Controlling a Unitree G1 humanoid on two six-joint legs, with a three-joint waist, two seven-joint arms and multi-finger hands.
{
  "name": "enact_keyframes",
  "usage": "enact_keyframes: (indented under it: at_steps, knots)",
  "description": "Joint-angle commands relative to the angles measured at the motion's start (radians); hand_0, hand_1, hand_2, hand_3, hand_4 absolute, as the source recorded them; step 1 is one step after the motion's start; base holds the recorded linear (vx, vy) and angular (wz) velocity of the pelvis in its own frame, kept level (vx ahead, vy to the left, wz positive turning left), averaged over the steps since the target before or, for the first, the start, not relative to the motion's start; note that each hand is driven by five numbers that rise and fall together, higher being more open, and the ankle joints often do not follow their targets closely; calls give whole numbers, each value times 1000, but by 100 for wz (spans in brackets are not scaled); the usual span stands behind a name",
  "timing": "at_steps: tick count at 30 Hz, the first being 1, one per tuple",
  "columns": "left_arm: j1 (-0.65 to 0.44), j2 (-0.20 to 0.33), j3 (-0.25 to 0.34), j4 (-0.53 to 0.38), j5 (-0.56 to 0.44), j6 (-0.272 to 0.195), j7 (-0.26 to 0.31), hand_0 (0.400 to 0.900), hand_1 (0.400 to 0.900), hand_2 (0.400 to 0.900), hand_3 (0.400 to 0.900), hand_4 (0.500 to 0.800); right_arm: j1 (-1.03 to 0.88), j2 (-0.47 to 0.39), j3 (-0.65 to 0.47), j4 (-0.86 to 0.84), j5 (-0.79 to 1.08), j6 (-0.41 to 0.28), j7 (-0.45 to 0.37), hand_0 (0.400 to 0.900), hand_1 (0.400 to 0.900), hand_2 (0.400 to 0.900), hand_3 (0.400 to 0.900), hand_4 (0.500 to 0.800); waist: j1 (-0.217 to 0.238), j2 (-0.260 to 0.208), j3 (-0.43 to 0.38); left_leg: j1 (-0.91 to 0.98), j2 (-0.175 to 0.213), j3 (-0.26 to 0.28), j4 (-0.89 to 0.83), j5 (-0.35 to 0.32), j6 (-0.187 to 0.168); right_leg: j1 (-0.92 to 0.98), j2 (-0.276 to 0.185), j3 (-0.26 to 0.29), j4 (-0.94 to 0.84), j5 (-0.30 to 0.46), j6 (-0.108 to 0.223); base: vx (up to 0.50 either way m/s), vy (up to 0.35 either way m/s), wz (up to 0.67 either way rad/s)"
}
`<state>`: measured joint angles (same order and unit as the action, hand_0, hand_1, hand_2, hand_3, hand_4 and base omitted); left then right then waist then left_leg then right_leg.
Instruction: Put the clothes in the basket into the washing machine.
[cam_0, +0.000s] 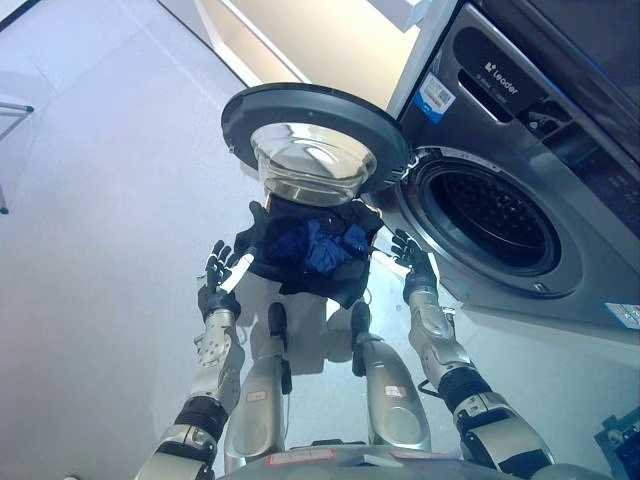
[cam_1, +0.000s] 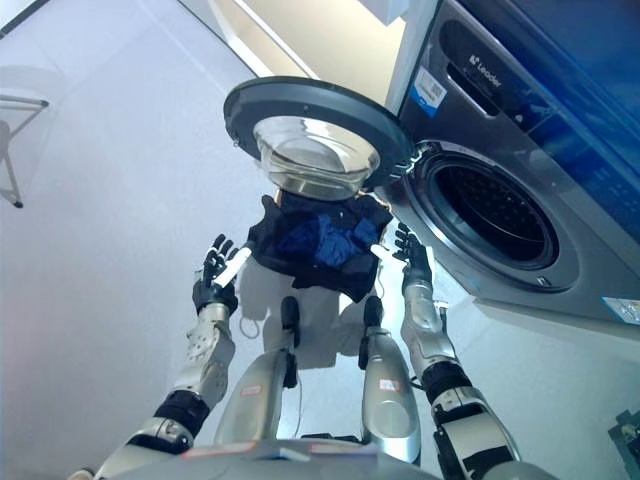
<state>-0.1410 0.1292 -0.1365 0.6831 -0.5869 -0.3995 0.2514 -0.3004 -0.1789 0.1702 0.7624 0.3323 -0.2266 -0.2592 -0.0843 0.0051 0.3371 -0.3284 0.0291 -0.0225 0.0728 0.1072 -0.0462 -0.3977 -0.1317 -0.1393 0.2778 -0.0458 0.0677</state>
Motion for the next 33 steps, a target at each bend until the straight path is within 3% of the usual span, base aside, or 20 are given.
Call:
enact_keyframes:
  at_steps: [1, 23, 33]
  knots:
    - [-10, 31, -4, -11, 24, -83, -5, 900, 900, 900, 900, 800, 6, 8, -3, -37, -22, -90, -11, 900, 900, 900, 900, 800, -5, -38, -48, -22, -17, -8, 78, -109, 3, 33, -25, 15, -185, 108, 49, 0, 0, 0]
    - [-3, 35, -3, -53, 31, -76, -9, 900, 900, 900, 900, 800, -7, -7, 1, -42, -62, -80, -12, 900, 900, 900, 900, 800, 0, -47, -42, -36, -22, -11, 86, -108, 8, 30, -27, 16, -196, 123, 49, 0, 0, 0]
    - [11, 50, 20, -181, 59, -80, 3, 900, 900, 900, 900, 800, -142, -115, 128, -56, -257, -38, -19, 900, 900, 900, 900, 800, 49, -62, 14, -106, -28, -38, 96, -81, 5, -38, -32, -10, -163, 126, 47, -46, -15, 13]
